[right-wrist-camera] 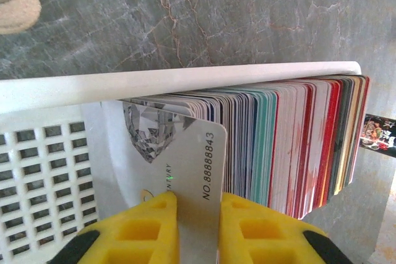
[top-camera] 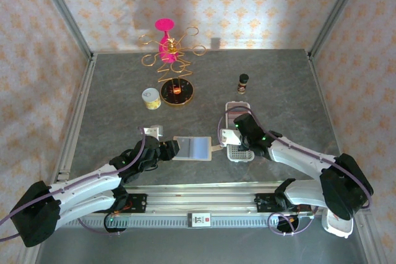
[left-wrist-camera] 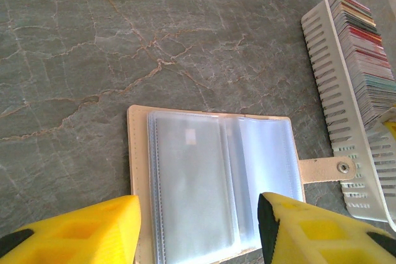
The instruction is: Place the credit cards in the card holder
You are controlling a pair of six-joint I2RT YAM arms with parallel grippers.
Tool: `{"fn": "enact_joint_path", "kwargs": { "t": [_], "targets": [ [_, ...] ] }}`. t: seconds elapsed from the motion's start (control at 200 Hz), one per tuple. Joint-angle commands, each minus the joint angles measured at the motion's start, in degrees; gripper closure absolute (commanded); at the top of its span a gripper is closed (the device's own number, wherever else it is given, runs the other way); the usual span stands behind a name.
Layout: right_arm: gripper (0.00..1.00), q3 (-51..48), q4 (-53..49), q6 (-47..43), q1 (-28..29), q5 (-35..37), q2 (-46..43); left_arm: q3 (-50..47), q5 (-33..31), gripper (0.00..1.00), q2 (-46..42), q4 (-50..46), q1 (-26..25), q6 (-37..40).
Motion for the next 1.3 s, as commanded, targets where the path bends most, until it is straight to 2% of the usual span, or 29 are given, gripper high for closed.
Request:
{"fn": "enact_joint_path", "kwargs": {
  "t": [0.0,0.19,0.375,0.531,0.651,0.806,1.011,1.161,1.296],
  "targets": [
    [0.83,1.34,1.42,0.24,-0.21,2.47,-1.31,-0.76,-0.3,0.46,0.28,1.14,-0.14,-0.68],
    [0.89,2.3,-2.4,1.19,-0.21,0.23,-3.53,-0.75,-0.44,0.46,0.28,1.19,-0.16,-0.77],
    [1.0,2.83,-6.05,2.25,-0.21,-1.55,-5.03,-0.61,-0.28,0.46,0.41,1.07,-0.15,-0.86],
    [1.0,4.23,-10.61,4.31,-0.17,-5.01,-6.45,-0.23,-0.44,0.46,0.29,0.57,-0.16,-0.73],
    [1.0,6.42,-16.47,8.22,-0.12,-10.79,-7.79,0.35,-0.72,0.44,0.19,-0.38,-0.12,-0.29],
    [1.0,8.96,-22.87,14.48,-0.1,-18.89,-10.18,1.72,-1.65,0.37,0.29,-2.71,-0.16,1.0],
    [1.0,9.26,-21.99,21.73,-0.03,-19.89,-15.89,4.78,-3.66,0.28,1.54,-6.76,-0.15,2.78],
    [1.0,10.7,-16.99,33.56,-0.08,-21.81,-18.12,7.07,-3.32,0.23,4.44,-8.11,-0.15,3.36],
    [1.0,11.14,-8.11,51.01,-0.04,-24.13,-18.96,10.18,-4.0,0.2,8.48,-11.05,-0.09,4.61]
  ]
}}
